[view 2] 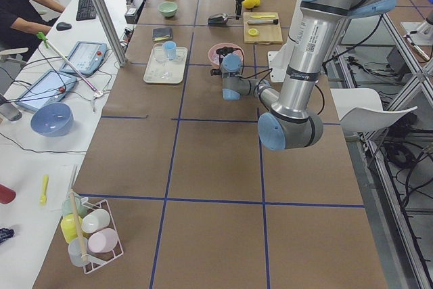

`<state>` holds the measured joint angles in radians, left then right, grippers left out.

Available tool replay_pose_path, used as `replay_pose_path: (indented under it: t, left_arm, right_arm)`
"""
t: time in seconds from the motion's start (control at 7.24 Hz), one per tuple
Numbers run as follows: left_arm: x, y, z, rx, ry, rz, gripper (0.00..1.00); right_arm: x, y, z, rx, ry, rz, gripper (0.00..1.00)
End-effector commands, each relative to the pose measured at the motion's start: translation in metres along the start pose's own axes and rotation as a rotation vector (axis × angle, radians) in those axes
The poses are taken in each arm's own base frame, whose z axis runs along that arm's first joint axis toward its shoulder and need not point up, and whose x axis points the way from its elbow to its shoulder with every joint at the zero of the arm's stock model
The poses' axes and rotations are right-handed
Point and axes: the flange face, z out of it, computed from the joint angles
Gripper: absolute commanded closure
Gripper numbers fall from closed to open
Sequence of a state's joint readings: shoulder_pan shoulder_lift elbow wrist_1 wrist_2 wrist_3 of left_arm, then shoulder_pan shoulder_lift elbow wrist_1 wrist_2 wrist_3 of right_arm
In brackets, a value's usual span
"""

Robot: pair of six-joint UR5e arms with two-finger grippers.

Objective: Put ice in cup with scoop
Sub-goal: 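Grasp the metal scoop handle with the right gripper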

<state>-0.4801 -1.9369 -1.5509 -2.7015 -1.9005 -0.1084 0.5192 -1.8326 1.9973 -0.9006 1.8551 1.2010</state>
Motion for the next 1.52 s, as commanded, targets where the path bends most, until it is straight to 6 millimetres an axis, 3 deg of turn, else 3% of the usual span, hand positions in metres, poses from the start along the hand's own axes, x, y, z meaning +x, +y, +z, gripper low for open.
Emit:
replay_pose_path:
  t: [0.0, 0.28, 0.69, 1.38]
  left_arm:
    - [0.0, 0.0, 0.0, 0.001, -0.003, 0.0, 0.0]
    - [0.0, 0.0, 0.0, 0.001, -0.003, 0.0, 0.0]
    - [0.0, 0.0, 0.0, 0.001, -0.003, 0.001, 0.0]
    - [0.0, 0.0, 0.0, 0.001, -0.004, 0.001, 0.0]
  right_arm:
    - [-0.001, 0.003, 0.005, 0.001, 0.008, -0.008, 0.03]
    - [-0.001, 0.005, 0.011, -0.001, 0.017, -0.013, 0.09]
    - [-0.004, 0.005, 0.011, -0.001, 0.011, -0.014, 0.42]
    - [-0.007, 0.002, 0.002, 0.013, -0.001, -0.014, 0.86]
